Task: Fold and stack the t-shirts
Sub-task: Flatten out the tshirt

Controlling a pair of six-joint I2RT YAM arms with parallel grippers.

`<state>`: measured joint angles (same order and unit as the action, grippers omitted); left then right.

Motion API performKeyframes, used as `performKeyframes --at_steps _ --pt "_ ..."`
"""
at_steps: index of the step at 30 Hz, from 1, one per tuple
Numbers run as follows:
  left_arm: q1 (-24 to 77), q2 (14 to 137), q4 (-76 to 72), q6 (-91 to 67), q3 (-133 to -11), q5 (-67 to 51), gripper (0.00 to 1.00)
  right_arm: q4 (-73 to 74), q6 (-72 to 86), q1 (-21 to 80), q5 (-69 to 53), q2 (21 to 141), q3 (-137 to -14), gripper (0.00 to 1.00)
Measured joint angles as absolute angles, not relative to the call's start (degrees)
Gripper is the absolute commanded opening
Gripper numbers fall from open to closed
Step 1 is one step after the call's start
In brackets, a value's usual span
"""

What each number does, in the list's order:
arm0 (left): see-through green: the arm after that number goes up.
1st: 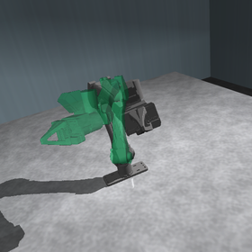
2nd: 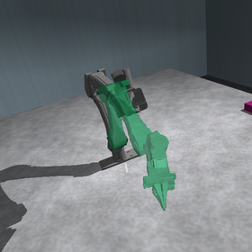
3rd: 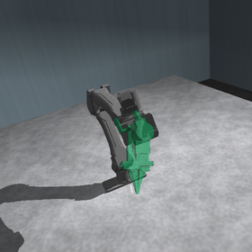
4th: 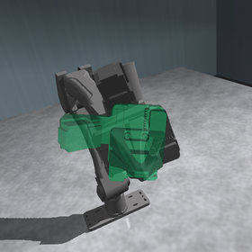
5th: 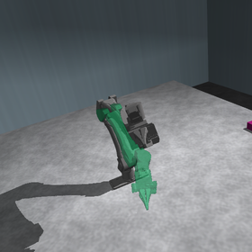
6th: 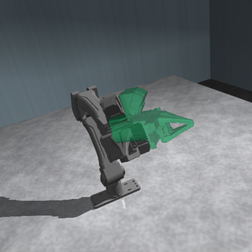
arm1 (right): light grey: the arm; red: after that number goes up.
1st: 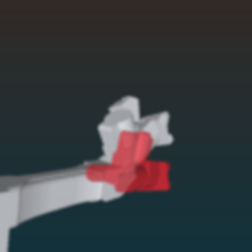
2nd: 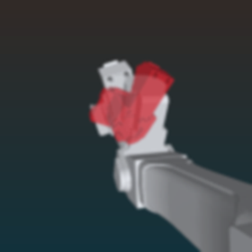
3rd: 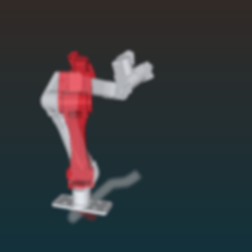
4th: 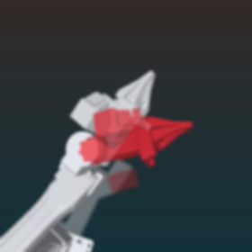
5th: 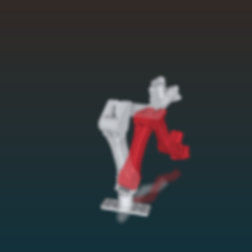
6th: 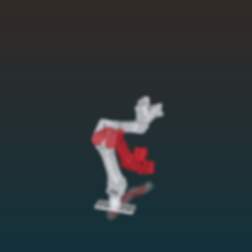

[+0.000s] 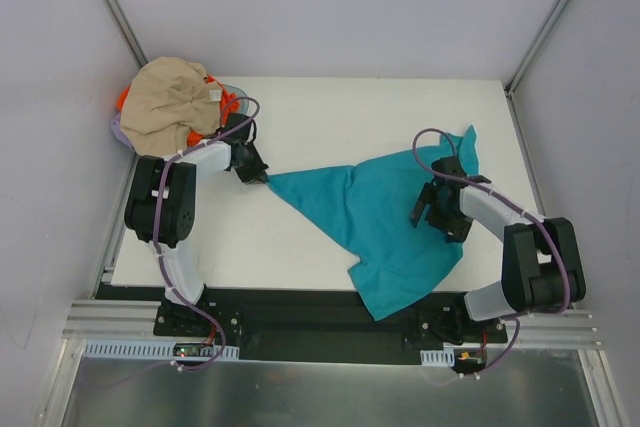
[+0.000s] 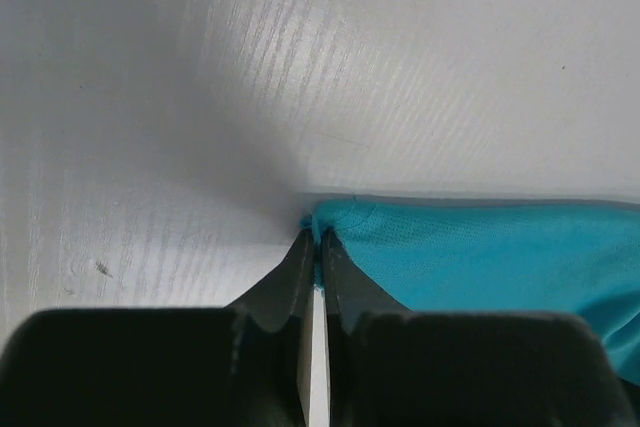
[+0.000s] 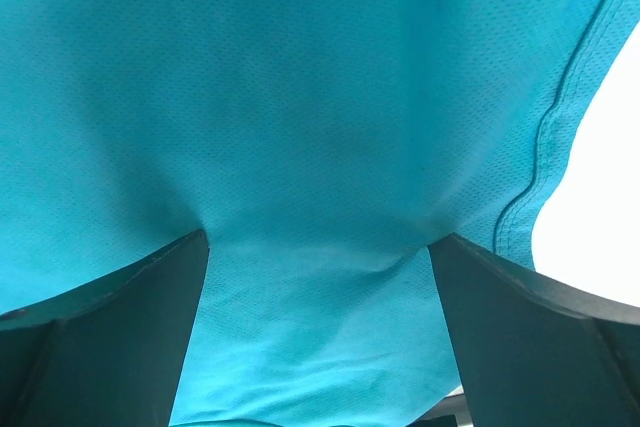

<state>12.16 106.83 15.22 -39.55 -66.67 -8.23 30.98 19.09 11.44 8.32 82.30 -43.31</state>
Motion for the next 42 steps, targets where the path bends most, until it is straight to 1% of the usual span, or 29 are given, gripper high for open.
performKeyframes --at_steps 5,11,18,21,23,26,28,34,37,40,42 --pt "11.8 105.8 13.6 -39.7 -64.7 -8.4 0.00 31.9 18.0 10.5 8.5 87.6 -48.1 0.96" --pt "11.1 98.0 12.5 -40.5 -55.1 -7.1 0.00 32.1 16.0 10.1 8.3 98.6 -60.4 0.96" --pt "11.1 86.1 12.7 -42.5 -42.6 -5.8 0.00 32.4 12.8 11.6 5.9 114.5 -82.1 0.96" --pt "11.1 81.1 12.9 -43.5 -38.2 -5.4 0.00 32.1 11.2 13.2 4.6 116.9 -87.4 0.96" --pt "11.1 78.7 13.3 -44.2 -36.3 -5.3 0.00 32.2 10.7 14.0 4.4 115.8 -87.7 0.96" --pt "11.1 75.6 14.0 -44.6 -34.9 -5.3 0.00 32.1 10.2 14.4 5.5 110.9 -85.0 0.96" --pt "11.2 74.2 14.0 -44.6 -34.9 -5.3 0.00 32.9 10.5 14.3 7.2 103.6 -79.3 0.96" --pt "13.0 71.2 14.0 -44.6 -34.9 -5.0 0.00 36.3 15.7 14.1 11.4 75.0 -55.7 0.96" --pt "13.6 70.6 14.0 -44.6 -34.9 -4.6 0.00 38.8 20.4 14.1 10.2 64.6 -44.3 0.96" --pt "13.6 70.6 14.0 -44.6 -34.9 -4.2 0.00 41.6 23.3 14.1 8.4 61.2 -38.7 0.99" --pt "13.6 70.6 14.0 -44.6 -34.9 -4.0 0.00 42.6 24.6 14.1 7.4 60.8 -37.2 0.94"
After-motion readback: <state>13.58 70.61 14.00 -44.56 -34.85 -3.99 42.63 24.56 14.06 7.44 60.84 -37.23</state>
